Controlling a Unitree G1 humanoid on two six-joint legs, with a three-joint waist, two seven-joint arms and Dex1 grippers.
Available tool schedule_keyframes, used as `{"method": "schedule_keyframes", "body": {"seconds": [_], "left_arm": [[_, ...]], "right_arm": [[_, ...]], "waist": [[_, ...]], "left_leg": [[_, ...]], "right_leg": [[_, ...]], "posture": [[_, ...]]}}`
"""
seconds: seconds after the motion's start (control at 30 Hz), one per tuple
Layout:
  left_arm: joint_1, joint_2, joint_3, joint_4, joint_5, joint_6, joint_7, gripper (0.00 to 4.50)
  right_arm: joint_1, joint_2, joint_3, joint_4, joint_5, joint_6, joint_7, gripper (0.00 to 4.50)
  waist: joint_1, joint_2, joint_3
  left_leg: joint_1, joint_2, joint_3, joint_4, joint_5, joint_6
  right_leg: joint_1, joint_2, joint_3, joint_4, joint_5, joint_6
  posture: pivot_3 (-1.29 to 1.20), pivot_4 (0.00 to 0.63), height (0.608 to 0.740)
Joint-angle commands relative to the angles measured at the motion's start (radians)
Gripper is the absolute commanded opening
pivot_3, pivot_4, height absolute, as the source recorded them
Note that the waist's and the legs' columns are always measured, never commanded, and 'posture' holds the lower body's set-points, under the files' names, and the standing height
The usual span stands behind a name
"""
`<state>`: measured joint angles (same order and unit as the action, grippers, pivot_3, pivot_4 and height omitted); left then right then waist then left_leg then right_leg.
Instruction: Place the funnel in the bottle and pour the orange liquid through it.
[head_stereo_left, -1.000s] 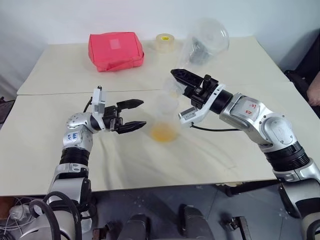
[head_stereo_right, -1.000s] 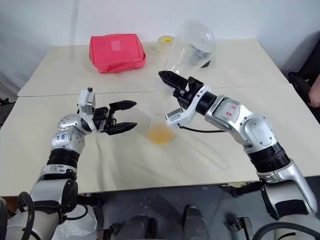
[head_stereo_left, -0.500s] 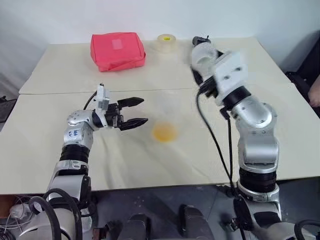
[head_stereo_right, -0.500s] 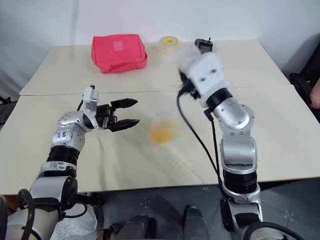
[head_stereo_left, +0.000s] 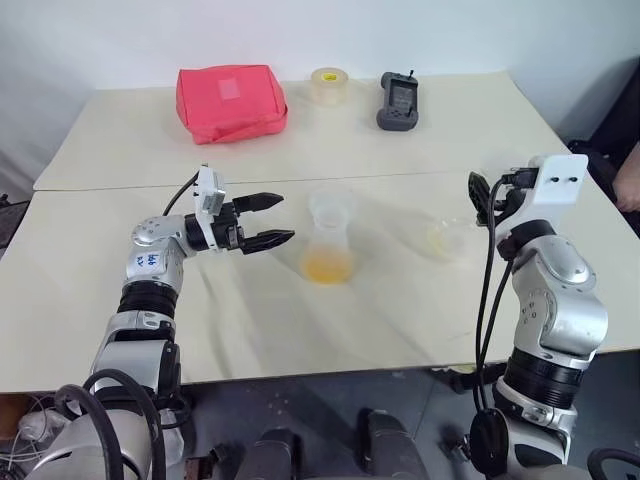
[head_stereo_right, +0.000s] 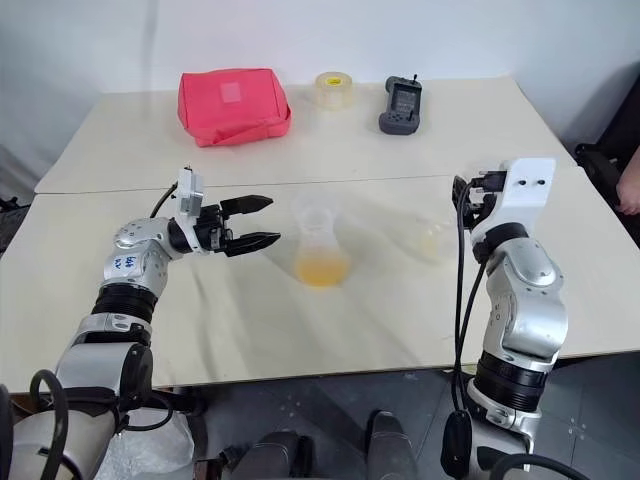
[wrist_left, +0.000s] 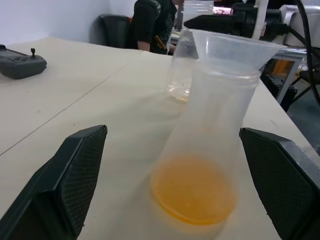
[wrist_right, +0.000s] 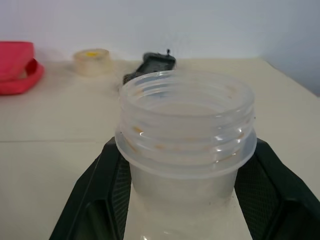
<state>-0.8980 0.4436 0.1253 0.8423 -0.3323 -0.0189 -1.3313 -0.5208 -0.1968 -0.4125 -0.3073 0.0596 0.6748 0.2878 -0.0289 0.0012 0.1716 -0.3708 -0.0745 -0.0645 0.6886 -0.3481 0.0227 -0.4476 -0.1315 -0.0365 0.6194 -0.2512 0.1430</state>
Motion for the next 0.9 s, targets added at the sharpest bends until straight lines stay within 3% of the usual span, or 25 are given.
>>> {"method": "schedule_keyframes", "body": {"seconds": [0.03,0.2,0.23,0.6,0.9], "left_arm": [[-0.017,0.007,0.01,-0.006,0.005,-0.01,0.03,4.5],[-0.017,0.019,0.011,-0.022,0.021,0.043,0.115,4.5],[-0.017,0.027,-0.001,-0.028,0.042,0.059,0.145,4.5],[0.0,0.023,-0.015,-0.088,0.042,0.124,0.159,4.5],[0.014,0.014,-0.024,-0.096,0.048,0.109,0.159,4.5]], "right_arm": [[0.019,-0.028,0.027,-0.048,0.028,-0.061,-0.011,2.78],[0.044,-0.048,0.036,-0.077,0.067,-0.09,-0.015,4.41],[0.048,-0.056,0.037,-0.09,0.076,-0.094,-0.011,4.48],[0.037,-0.178,0.004,-0.173,0.208,-0.079,0.018,4.48],[0.102,-0.189,0.0,-0.162,0.257,-0.1,0.0,4.48]], "waist": [[0.001,0.0,0.0],[0.002,0.0,0.0],[0.003,0.0,0.0],[0.004,0.0,0.0],[0.005,0.0,0.0]], "left_leg": [[0.0,0.0,0.0,0.0,0.0,0.0],[0.0,0.0,0.0,0.0,0.0,0.0],[0.0,0.0,0.0,0.0,0.0,0.0],[0.0,0.0,0.0,0.0,0.0,0.0],[0.0,0.0,0.001,0.0,0.0,0.0]], "right_leg": [[0.0,0.0,0.0,0.0,0.0,0.0],[0.0,0.0,0.001,0.0,0.0,0.0],[0.0,0.0,0.001,0.0,0.0,0.0],[0.0,0.0,0.001,0.0,0.0,0.0],[0.0,0.0,0.001,-0.001,0.0,0.0]], "posture": [[0.0,0.15,0.74],[0.0,0.15,0.74],[0.0,0.15,0.74],[0.0,0.15,0.74],[0.0,0.15,0.74]]}}
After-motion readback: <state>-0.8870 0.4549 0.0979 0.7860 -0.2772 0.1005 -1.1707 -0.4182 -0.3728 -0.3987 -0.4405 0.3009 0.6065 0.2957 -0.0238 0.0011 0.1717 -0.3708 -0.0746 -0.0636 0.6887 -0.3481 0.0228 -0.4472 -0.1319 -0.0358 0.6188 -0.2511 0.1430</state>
